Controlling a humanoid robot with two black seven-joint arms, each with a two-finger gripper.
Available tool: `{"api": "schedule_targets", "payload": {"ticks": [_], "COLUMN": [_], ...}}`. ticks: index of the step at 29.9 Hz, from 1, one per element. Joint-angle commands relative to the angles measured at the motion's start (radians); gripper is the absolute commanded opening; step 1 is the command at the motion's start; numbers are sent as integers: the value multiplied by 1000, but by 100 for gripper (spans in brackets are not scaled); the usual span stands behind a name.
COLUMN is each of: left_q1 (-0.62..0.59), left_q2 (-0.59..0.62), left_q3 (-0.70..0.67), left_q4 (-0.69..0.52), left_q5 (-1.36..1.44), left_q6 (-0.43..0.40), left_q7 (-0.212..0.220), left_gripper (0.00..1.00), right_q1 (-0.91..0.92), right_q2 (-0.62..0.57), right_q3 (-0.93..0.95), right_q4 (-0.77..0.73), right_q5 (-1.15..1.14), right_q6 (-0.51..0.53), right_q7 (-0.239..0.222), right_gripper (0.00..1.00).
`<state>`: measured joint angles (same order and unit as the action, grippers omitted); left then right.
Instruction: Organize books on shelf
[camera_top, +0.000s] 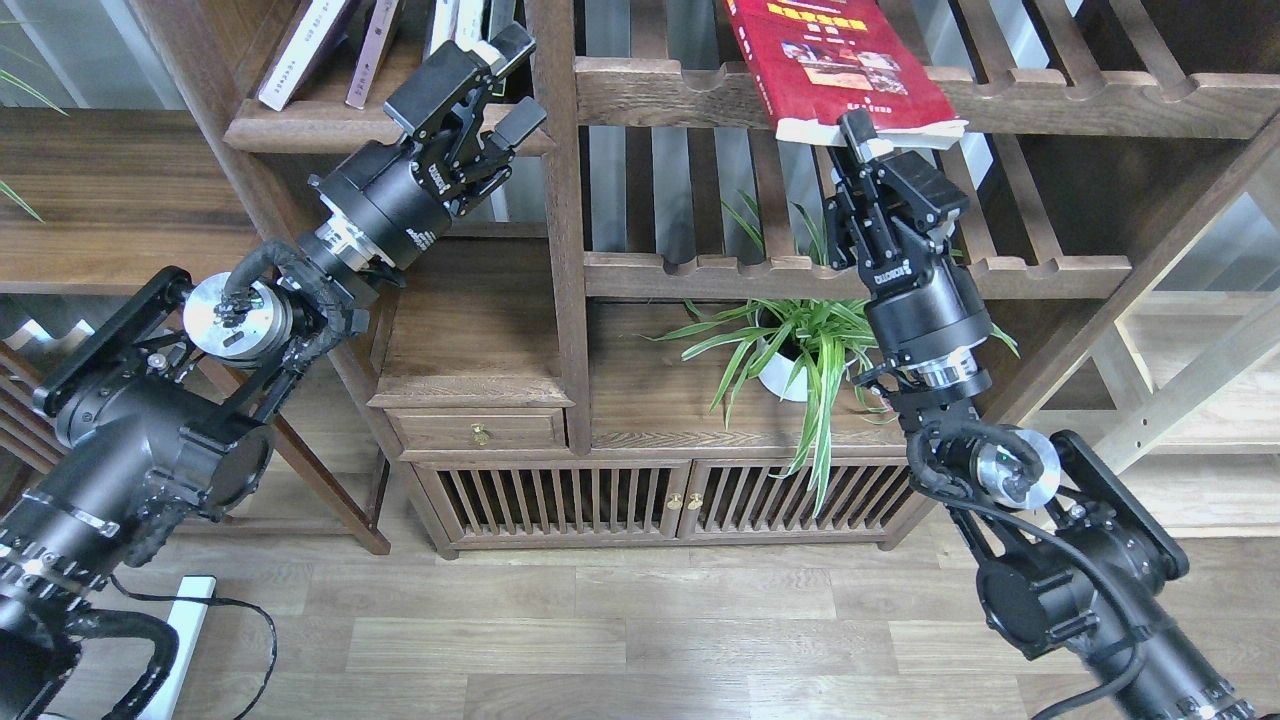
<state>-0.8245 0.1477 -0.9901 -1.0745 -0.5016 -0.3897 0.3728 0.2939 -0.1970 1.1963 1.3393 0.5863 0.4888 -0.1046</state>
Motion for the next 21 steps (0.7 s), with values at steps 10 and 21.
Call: {"api": "schedule_targets", "payload": {"ticks": [10,21], "left_q1": [-42,-80], "left_q2": [-88,-143], "left_q3": [-51,-55], "left_q4": [99,123], "left_q5": [-2,-2], "left_q6": [3,57], "left_q7": [1,1], "left_gripper": [98,98], "right_q1": [21,31], "right_q2": [22,31], "right_q3": [-27,-93], "right_q4": [0,0], "right_q5": [-6,-29], "right_q6": [0,0], "right_q7": [0,2], "right_gripper": [0,0]}}
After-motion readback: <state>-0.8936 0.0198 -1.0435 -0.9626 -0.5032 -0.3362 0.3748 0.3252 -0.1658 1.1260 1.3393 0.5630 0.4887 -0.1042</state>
